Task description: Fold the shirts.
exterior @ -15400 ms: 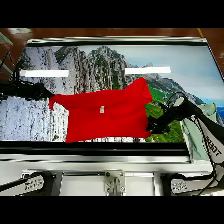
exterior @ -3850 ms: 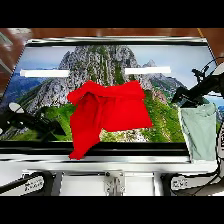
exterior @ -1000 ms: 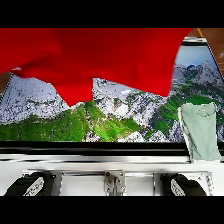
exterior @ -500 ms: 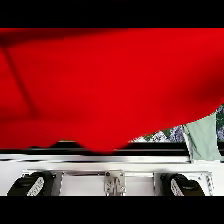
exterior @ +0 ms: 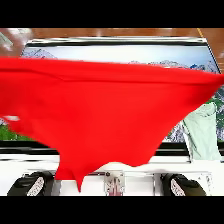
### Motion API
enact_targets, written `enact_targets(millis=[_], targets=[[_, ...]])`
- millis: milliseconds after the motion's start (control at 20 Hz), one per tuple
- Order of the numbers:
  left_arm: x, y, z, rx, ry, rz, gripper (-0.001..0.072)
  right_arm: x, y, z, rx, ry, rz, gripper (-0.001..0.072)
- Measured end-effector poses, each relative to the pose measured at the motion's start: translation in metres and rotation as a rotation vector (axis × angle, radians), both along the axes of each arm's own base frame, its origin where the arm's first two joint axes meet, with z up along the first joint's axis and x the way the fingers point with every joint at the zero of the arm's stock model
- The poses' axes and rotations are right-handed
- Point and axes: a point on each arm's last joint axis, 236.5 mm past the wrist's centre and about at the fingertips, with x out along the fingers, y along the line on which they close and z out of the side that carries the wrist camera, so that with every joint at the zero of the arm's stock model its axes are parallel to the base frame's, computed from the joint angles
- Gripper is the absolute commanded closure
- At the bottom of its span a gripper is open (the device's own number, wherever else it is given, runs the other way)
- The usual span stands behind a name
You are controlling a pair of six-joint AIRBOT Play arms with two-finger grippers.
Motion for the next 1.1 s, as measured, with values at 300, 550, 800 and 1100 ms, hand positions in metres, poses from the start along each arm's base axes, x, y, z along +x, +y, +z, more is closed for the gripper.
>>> enact_targets(millis=[300,550,800,1100], targets=[[0.11,0.015,-0.176,-0.073,0.409,0.028,0.0671,0.126,0.002,-0.162,0.11,0.279,-0.015,0.0654],[0.215,0.022,-0.285,-0.151,0.551,0.047,0.0671,0.245,0.026,-0.261,0.248,0.161,-0.032,0.0653],[0.289,0.018,-0.355,-0.258,0.548,0.064,0.0671,0.316,0.039,-0.321,0.271,0.002,-0.069,0.0654],[0.316,0.015,-0.413,-0.334,0.576,0.088,0.067,0.333,0.042,-0.366,0.28,-0.009,-0.098,0.0653]])
